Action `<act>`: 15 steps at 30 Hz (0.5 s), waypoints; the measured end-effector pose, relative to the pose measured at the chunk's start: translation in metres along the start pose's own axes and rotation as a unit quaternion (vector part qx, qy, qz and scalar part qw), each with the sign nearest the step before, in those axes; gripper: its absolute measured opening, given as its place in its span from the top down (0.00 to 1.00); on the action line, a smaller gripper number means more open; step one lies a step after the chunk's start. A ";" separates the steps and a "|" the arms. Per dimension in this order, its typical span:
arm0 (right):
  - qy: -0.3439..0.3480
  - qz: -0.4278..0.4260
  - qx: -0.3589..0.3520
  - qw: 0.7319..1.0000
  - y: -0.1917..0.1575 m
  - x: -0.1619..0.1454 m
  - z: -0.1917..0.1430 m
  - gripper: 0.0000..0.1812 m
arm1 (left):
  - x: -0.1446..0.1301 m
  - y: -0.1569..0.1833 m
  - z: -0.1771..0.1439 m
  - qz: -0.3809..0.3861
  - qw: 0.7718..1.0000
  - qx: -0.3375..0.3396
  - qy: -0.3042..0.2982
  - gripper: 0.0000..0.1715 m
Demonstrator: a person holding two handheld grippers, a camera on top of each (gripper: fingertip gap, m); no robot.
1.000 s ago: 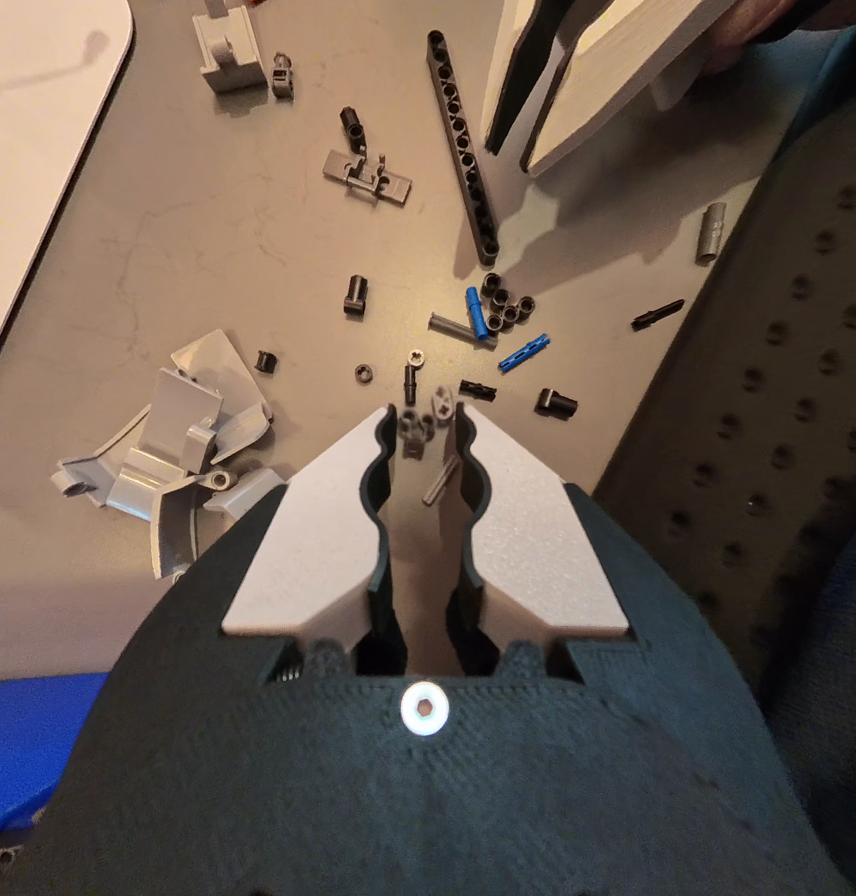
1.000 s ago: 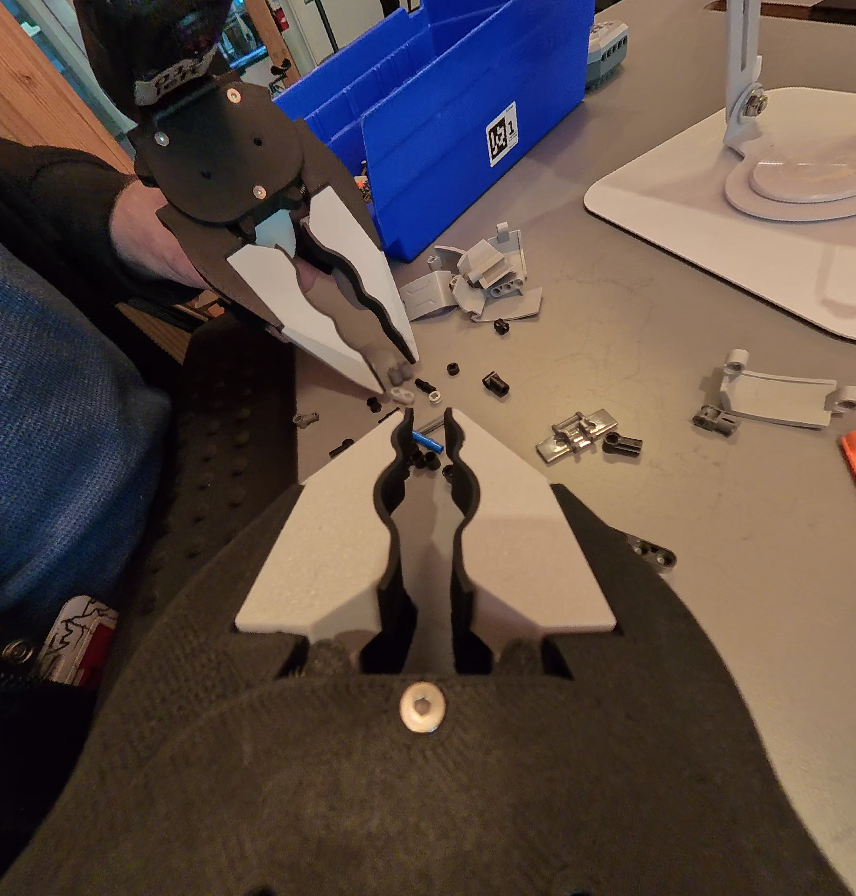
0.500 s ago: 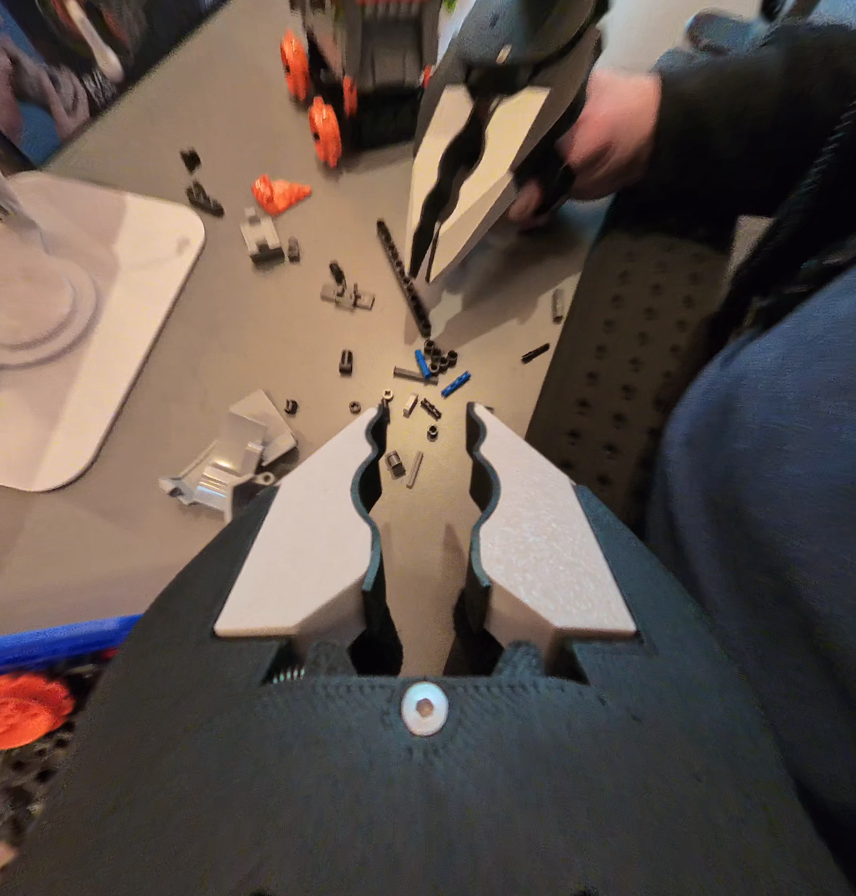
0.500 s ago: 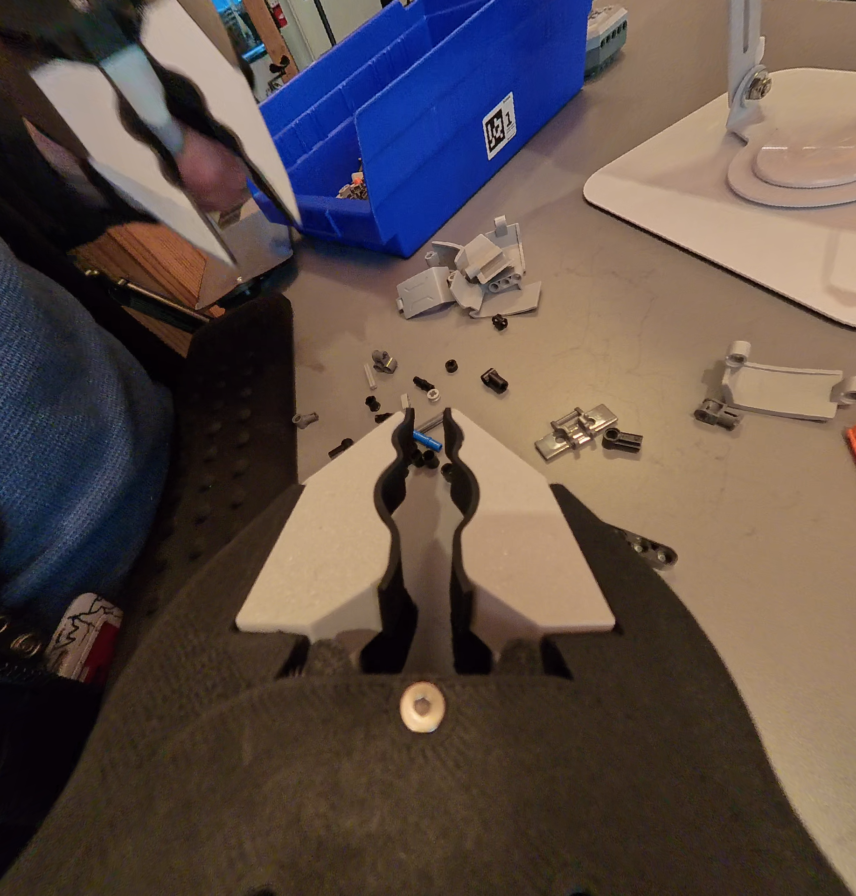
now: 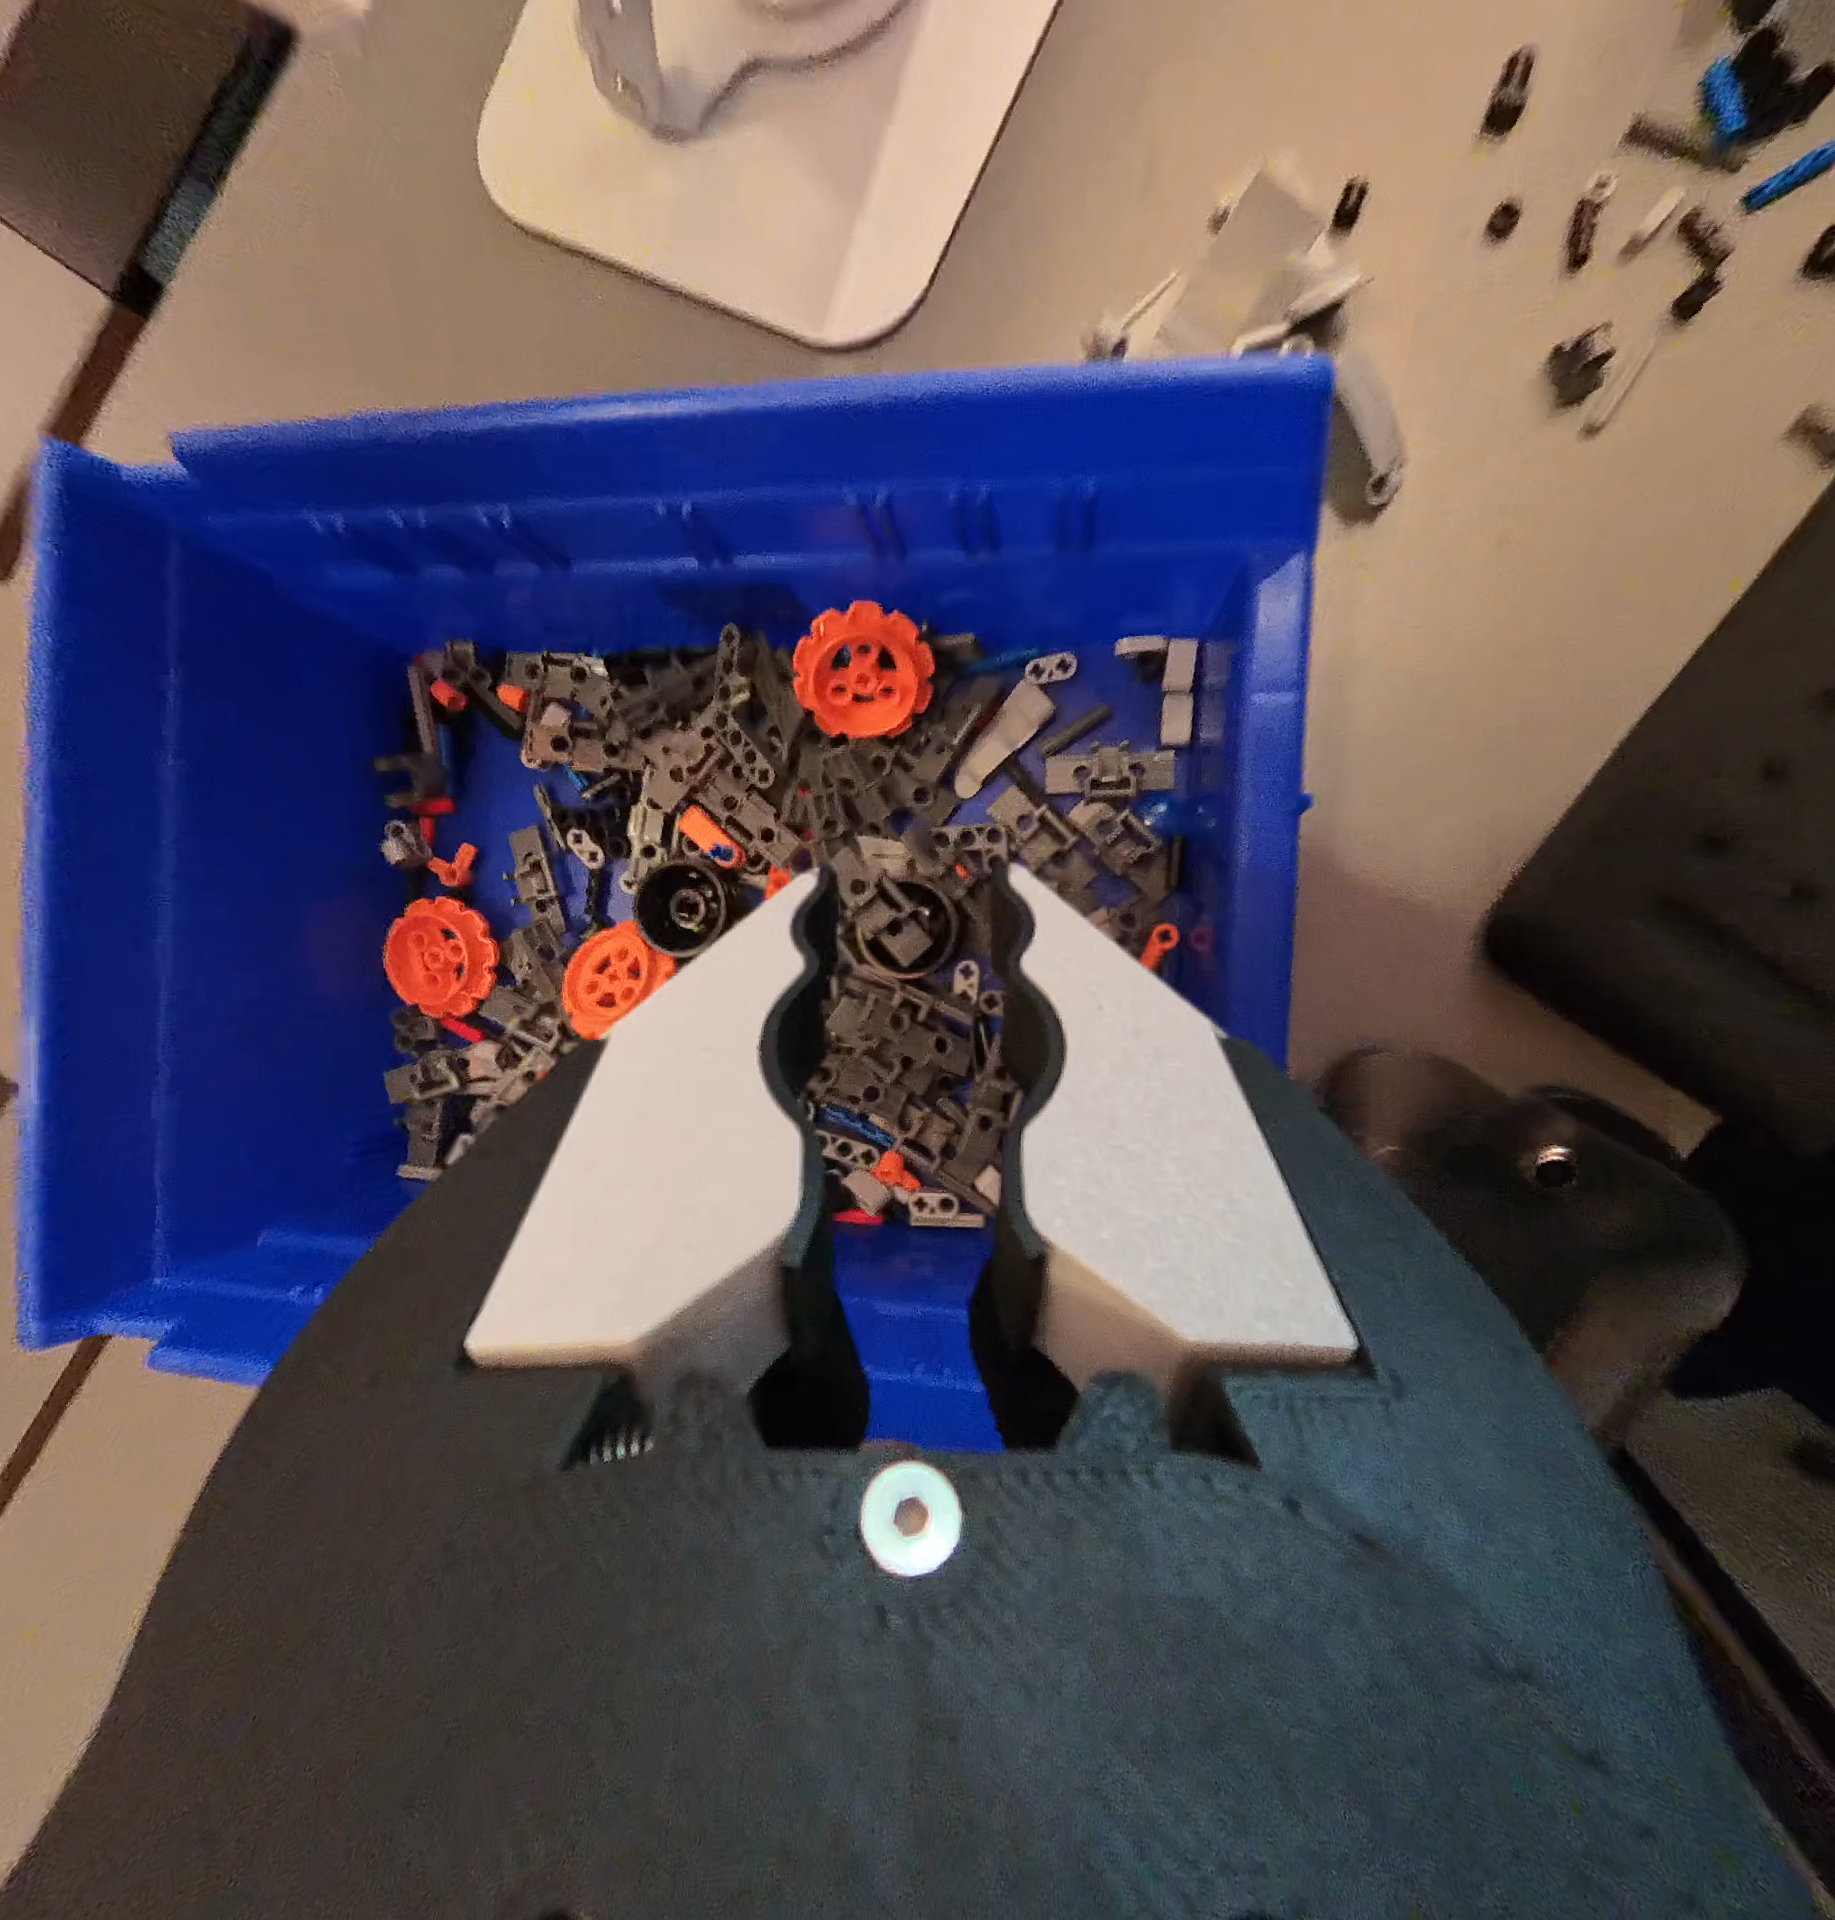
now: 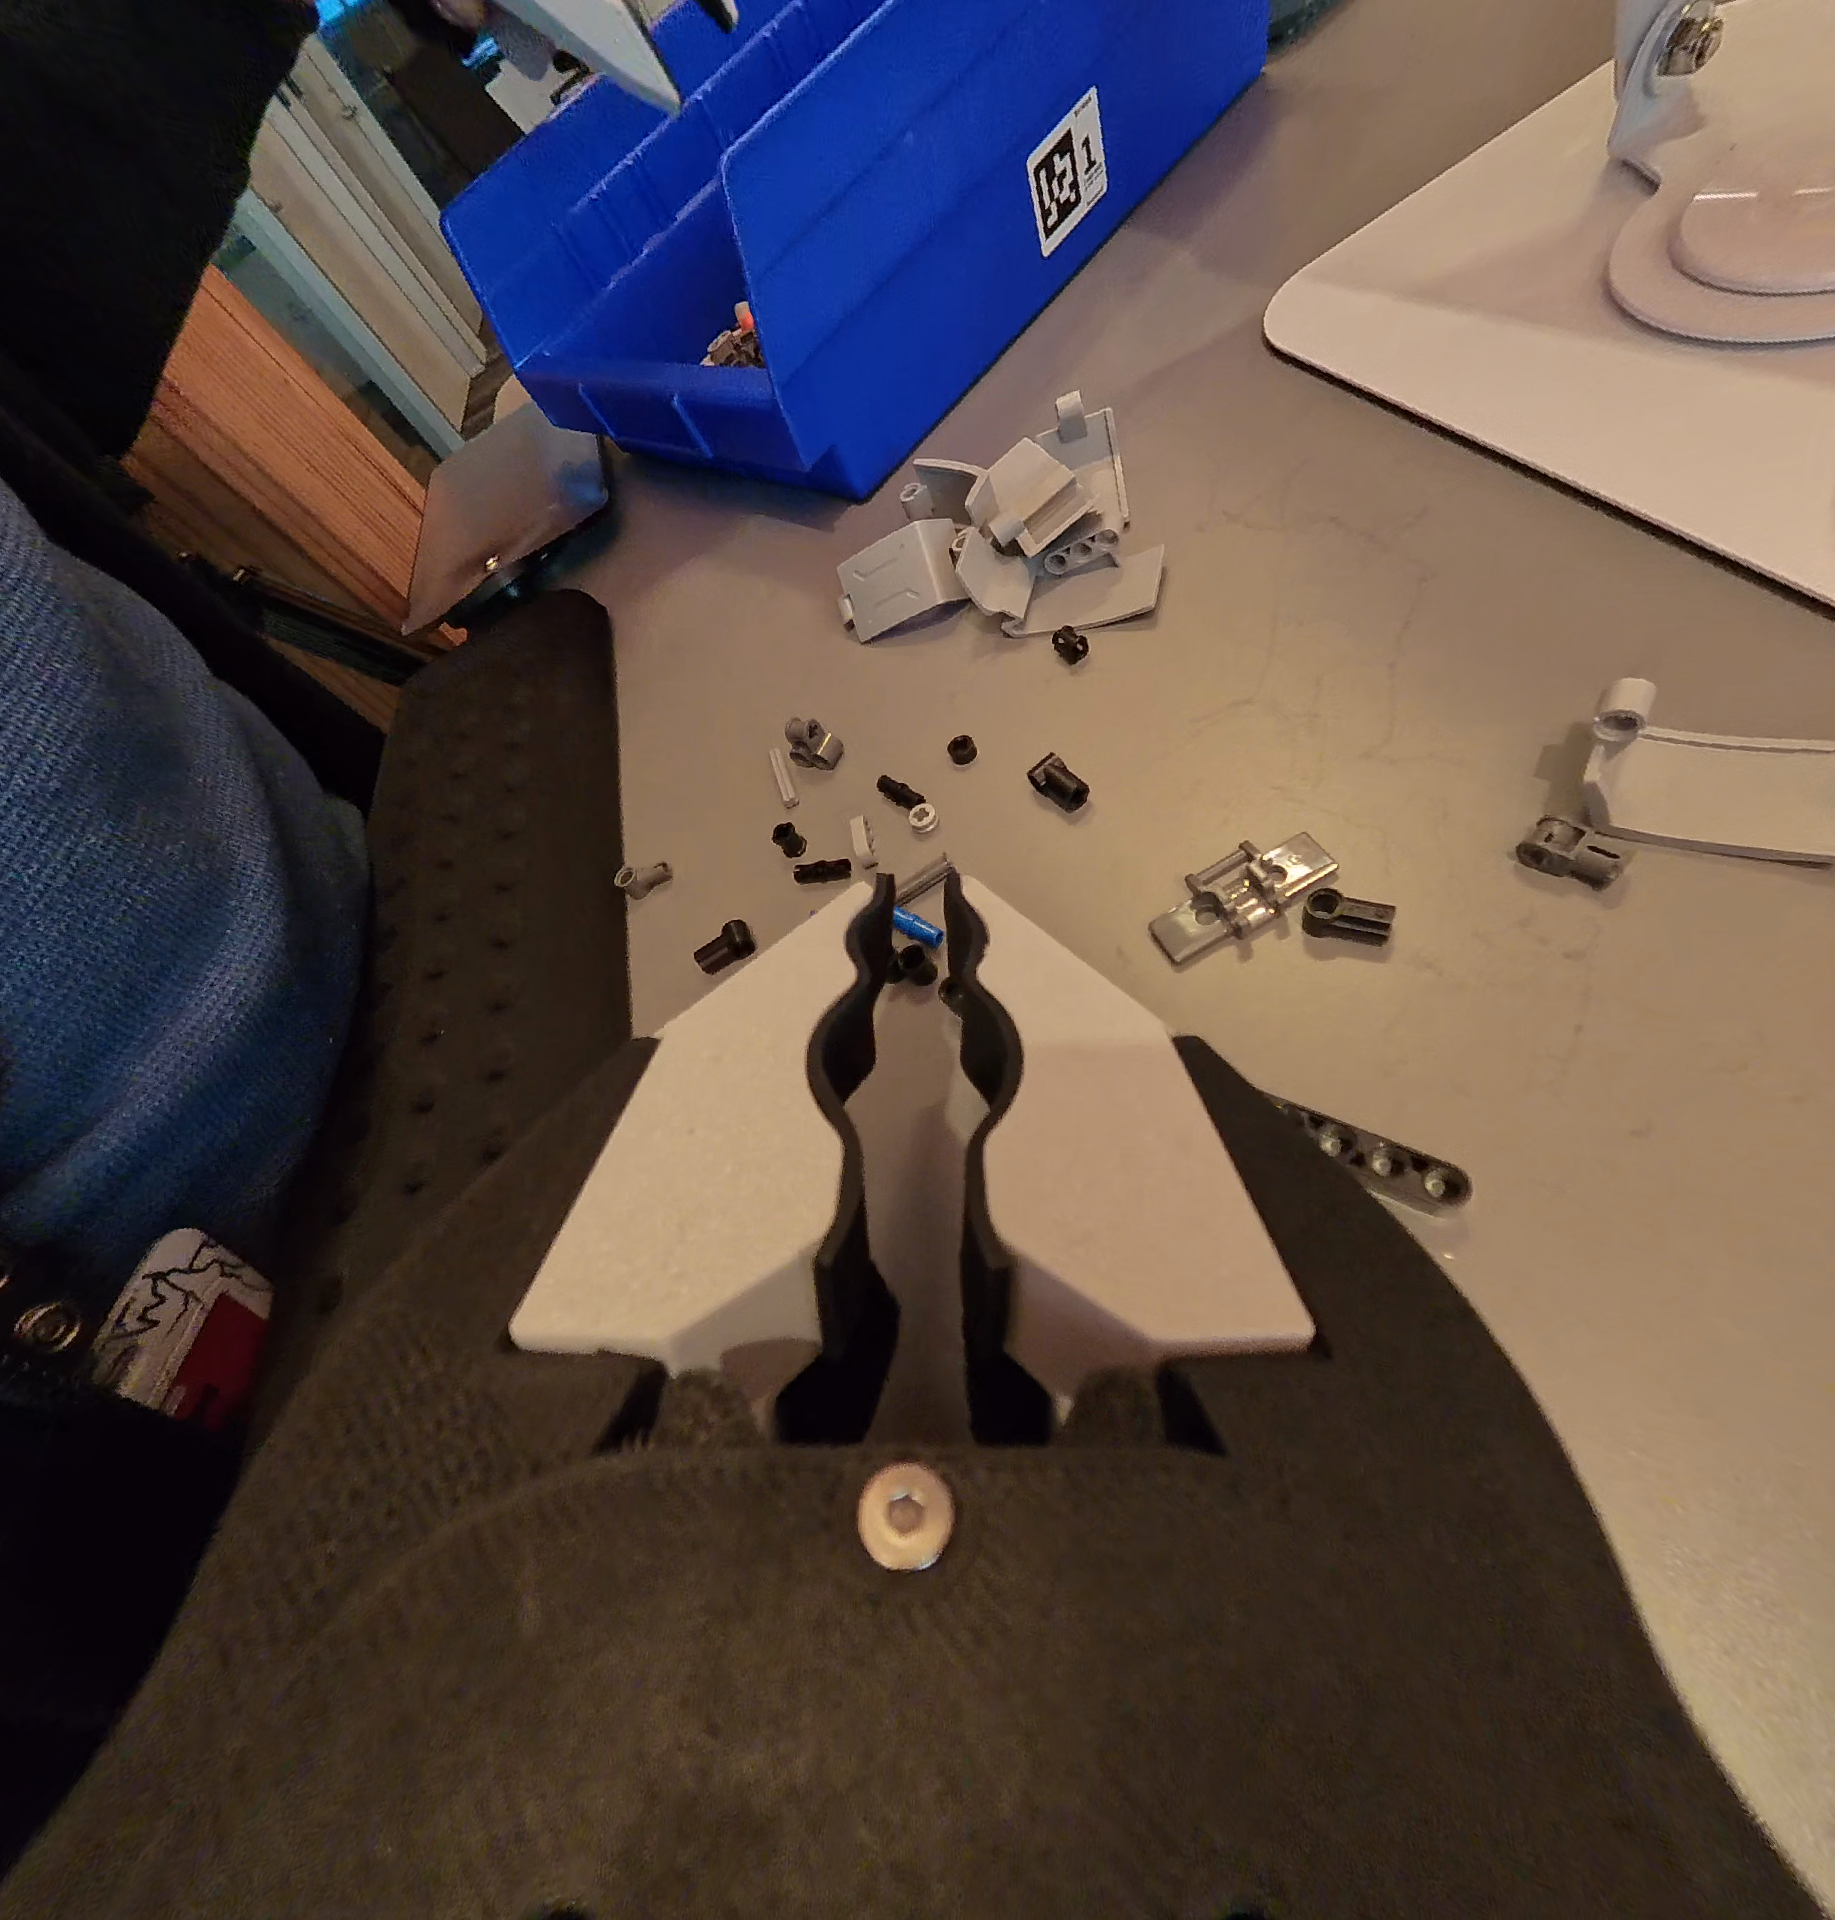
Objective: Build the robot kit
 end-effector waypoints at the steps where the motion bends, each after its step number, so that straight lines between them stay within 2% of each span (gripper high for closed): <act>1: -0.002 0.001 -0.001 1.000 0.000 0.000 0.000 0.96 | -0.004 0.001 0.006 -0.006 1.000 -0.014 -0.008 0.82; 9: -0.017 0.004 -0.008 1.000 0.002 -0.003 0.004 0.97 | 0.007 -0.004 0.064 0.001 0.999 -0.043 -0.020 0.71; 13: -0.019 0.005 -0.012 1.000 0.004 -0.004 0.004 0.97 | 0.006 -0.011 0.096 0.022 0.998 -0.019 -0.058 0.63; 15: -0.019 0.006 -0.014 1.000 0.004 -0.004 0.004 0.97 | 0.003 -0.010 0.106 0.028 0.997 -0.024 -0.074 0.63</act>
Point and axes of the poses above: each gripper's, where its closed fingertips meet, z out along the fingers, x out of its top, y = z × x across the jaws, the point moved 2 cm from there along -z, back along the fingers, and after that the axes turned 3 degrees about -x, right-handed, at the moved point
